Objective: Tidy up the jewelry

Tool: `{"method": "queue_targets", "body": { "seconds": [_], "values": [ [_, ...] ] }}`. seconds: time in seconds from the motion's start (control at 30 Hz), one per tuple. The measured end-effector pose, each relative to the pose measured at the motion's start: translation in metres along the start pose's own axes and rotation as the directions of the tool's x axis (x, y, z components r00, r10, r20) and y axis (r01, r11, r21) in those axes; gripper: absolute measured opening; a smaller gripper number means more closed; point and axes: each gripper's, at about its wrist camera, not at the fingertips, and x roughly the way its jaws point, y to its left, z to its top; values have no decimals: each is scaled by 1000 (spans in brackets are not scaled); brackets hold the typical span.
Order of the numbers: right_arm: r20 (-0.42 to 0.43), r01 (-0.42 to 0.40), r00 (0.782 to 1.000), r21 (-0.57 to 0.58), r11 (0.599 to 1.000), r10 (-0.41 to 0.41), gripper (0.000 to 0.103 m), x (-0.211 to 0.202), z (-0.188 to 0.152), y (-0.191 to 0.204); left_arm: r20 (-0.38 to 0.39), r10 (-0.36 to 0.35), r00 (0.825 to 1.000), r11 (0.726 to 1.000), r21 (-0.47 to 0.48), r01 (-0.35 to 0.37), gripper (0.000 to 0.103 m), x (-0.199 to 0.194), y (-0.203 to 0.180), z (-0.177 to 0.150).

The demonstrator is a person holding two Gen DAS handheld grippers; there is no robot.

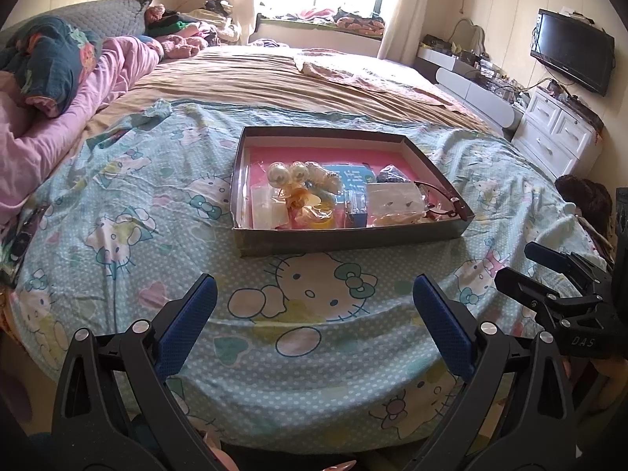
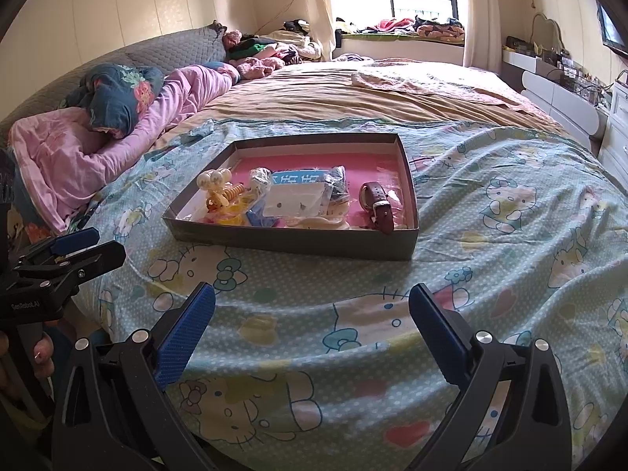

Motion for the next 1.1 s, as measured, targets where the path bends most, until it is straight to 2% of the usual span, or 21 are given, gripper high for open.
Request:
{"method": "queue_targets", "body": {
  "seconds": [1.1],
  "values": [
    [-2,-1,1000,-2,1000,1,98,-6,2,1,4,9,1000,1000,8,-9,93,-6,-1,1]
  ]
}}
